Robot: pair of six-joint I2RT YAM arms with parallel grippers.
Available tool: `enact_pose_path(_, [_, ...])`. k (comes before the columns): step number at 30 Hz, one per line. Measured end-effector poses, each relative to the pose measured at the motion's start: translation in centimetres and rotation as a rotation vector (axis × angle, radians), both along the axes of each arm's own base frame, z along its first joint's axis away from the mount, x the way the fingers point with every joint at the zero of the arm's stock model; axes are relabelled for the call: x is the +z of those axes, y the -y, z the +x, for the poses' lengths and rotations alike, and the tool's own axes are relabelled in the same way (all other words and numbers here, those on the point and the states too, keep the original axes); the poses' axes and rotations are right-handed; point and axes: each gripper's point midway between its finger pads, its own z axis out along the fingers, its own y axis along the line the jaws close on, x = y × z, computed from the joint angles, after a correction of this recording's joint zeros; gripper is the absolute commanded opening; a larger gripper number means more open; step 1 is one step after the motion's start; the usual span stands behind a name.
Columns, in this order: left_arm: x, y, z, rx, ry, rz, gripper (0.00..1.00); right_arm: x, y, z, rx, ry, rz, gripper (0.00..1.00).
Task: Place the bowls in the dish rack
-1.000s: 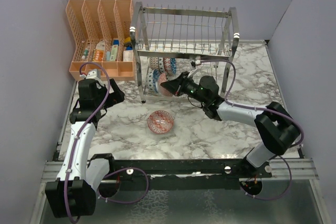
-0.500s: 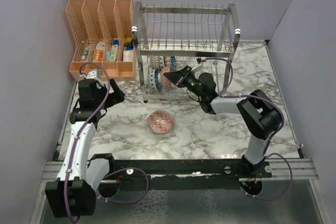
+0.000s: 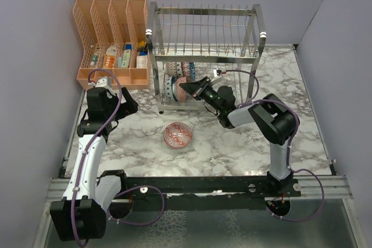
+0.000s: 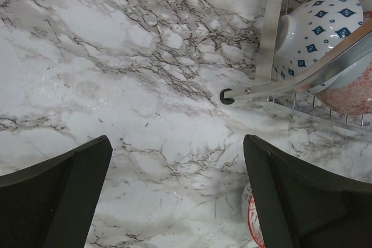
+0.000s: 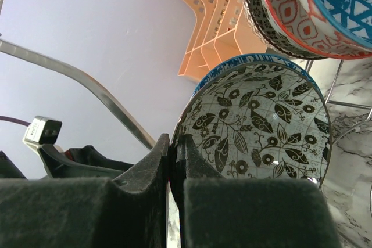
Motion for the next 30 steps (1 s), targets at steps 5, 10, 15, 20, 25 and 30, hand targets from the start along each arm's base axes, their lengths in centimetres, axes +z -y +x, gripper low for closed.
enact_pose_path(5, [0.0, 0.0, 0.0, 0.000, 0.000, 0.000, 0.99, 0.0, 0.0, 0.6, 0.000, -0.009, 0.054, 0.01])
enact_pose_path(10, [0.0, 0.0, 0.0, 0.000, 0.000, 0.000, 0.99, 0.7, -0.3, 1.3, 0.003, -0.007, 0.107, 0.01])
enact_pose_path(15, [-0.1, 0.0, 0.0, 0.000, -0.002, 0.000, 0.99, 0.1, -0.4, 2.0, 0.010, -0.039, 0.146, 0.01])
enact_pose_path(20, [-0.1, 0.0, 0.0, 0.000, -0.004, 0.000, 0.99, -1.6, -0.7, 2.0, 0.030, -0.096, 0.164, 0.01])
enact_pose_path(25, [-0.1, 0.0, 0.0, 0.000, -0.004, 0.000, 0.99, -1.7, -0.4, 2.0, 0.029, -0.117, 0.175, 0.19])
enact_pose_path(30, [-0.1, 0.0, 0.0, 0.000, -0.004, 0.000, 0.99, -1.9, -0.4, 2.0, 0.035, -0.123, 0.172, 0.35])
